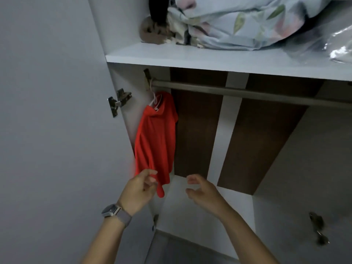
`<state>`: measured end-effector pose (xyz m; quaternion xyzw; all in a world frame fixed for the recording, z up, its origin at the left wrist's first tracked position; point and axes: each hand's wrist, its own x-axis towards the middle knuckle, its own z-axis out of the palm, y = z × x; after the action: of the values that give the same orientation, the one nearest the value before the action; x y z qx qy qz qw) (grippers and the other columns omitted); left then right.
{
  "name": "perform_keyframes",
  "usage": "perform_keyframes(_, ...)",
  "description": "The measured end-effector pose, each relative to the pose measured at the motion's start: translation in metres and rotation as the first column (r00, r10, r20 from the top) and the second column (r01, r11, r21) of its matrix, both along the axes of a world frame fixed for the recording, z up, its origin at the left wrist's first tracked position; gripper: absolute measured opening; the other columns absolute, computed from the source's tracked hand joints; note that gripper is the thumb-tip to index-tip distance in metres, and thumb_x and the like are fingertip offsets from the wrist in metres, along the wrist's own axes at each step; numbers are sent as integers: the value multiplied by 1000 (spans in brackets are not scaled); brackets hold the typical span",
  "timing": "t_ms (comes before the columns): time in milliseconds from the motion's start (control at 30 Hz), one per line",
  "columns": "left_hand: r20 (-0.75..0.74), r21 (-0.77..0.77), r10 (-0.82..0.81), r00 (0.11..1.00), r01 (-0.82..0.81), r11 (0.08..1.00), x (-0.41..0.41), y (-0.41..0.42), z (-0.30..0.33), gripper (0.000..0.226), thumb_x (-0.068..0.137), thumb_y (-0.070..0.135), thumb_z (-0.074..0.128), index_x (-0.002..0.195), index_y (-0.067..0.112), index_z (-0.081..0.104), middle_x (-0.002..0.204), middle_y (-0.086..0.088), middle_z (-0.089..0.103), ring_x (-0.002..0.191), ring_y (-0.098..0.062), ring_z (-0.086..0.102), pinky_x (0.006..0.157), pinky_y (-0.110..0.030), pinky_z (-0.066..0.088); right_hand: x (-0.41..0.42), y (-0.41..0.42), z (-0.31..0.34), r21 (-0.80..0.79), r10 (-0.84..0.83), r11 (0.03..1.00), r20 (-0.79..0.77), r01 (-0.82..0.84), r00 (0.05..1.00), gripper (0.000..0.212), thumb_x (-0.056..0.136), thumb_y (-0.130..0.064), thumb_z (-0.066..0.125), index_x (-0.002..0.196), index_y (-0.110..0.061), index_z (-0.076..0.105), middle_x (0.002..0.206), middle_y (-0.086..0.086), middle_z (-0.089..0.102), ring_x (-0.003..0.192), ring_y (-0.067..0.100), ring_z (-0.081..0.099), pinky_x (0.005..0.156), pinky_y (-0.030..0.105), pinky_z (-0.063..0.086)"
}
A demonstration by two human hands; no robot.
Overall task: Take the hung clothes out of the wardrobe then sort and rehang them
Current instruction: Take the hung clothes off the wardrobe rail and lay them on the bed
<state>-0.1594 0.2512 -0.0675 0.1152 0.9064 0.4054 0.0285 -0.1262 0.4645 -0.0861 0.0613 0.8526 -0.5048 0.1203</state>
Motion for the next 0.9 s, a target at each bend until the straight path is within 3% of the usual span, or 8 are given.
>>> perform_keyframes(200, 66, 19, 99, 993, -101, 995, -61, -4, -20, 29, 85, 3, 56, 106, 24, 53, 86, 5, 59, 63, 10, 54, 63, -4, 41, -102, -22, -9, 66, 288, 950, 193, -305, 938, 46, 92, -27, 56, 137, -23, 45, 136, -5, 48, 115, 8, 50, 90, 22, 43)
perform_keyframes(267, 78, 29, 156, 985, -159, 987, -75, -7, -22, 30, 85, 4, 56, 103, 28, 53, 86, 5, 60, 59, 7, 56, 64, -7, 43, -141, -36, -8, 35, 306, 948, 165, -316, 938, 47, 91, -22, 59, 136, -19, 45, 135, 1, 52, 109, 9, 54, 87, 22, 47)
perform_keyframes(367, 79, 59, 224, 971, -229, 972, -90, -14, -18, 31, 86, 4, 54, 99, 32, 52, 84, 6, 61, 58, 4, 57, 65, -10, 46, -203, -67, 12, -249, 80, 966, 36, -68, 996, 46, 91, -12, 60, 134, -10, 44, 120, 7, 62, 98, 16, 60, 86, 30, 48)
perform_keyframes(467, 79, 109, 300, 951, -307, 945, -104, -23, -14, 28, 88, 0, 51, 103, 22, 56, 88, 3, 62, 60, 3, 57, 59, -8, 45, -269, -101, 31, -514, -134, 842, 102, 167, 986, 50, 88, -10, 62, 133, -9, 39, 119, 13, 60, 109, 27, 60, 96, 42, 47)
perform_keyframes(567, 51, 124, 363, 931, -366, 922, -112, -28, -16, 26, 87, -2, 51, 101, 20, 56, 93, 1, 63, 68, 3, 58, 62, -8, 44, -317, -131, 21, -440, -209, 865, 118, 240, 971, 63, 80, -23, 71, 130, 1, 43, 130, 17, 53, 121, 30, 52, 103, 46, 43)
perform_keyframes(667, 41, 131, 390, 920, -392, 911, -114, -30, -18, 31, 87, 0, 53, 95, 29, 54, 90, 6, 63, 72, 1, 59, 65, -8, 45, -341, -144, 7, -465, -287, 840, 59, 281, 956, 27, 80, -12, 62, 106, -5, 59, 111, 15, 63, 103, 29, 61, 93, 45, 51)
perform_keyframes(800, 45, 142, 400, 915, -402, 904, -119, -27, -14, 33, 87, -1, 53, 95, 31, 51, 88, 10, 61, 73, 8, 58, 65, -5, 43, -340, -124, 37, -639, -355, 681, 139, 357, 925, 19, 82, -2, 49, 72, -18, 53, 81, 3, 58, 64, 16, 53, 61, 28, 45)
perform_keyframes(900, 22, 159, 402, 915, -401, 902, -127, -24, -9, 37, 86, 0, 54, 93, 36, 51, 89, 9, 62, 74, 0, 60, 64, -7, 45, -319, -97, 63, -772, -339, 498, 247, 396, 908, 14, 78, -10, 48, 83, -17, 60, 81, 0, 55, 68, 16, 52, 63, 24, 42)
